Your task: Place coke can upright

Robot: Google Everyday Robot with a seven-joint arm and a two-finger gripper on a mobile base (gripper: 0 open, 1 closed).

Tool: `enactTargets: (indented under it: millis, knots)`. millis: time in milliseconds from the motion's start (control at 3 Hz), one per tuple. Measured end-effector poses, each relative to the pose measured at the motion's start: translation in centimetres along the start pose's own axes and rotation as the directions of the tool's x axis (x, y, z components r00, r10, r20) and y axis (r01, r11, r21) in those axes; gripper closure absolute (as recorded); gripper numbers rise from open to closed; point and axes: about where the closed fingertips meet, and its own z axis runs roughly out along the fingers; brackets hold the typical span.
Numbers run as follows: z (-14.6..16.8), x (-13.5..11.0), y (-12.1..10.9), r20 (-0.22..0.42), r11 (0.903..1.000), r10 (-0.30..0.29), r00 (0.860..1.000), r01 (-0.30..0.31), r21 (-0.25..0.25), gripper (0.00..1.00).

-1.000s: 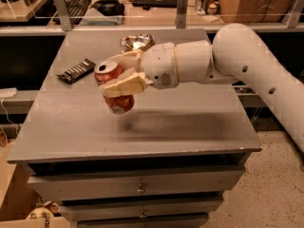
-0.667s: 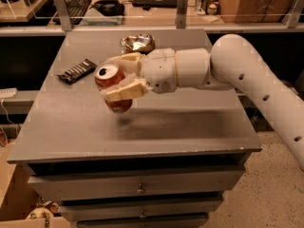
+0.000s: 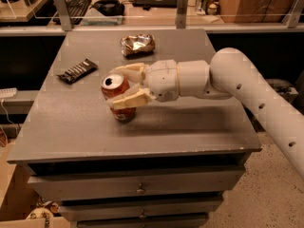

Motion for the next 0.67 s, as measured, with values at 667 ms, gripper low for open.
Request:
enactTargets:
  millis: [667]
  knots:
    - [-1.16, 1.18, -0.51, -0.026, 0.9999, 0.013, 1.0, -0.012, 0.009, 0.05]
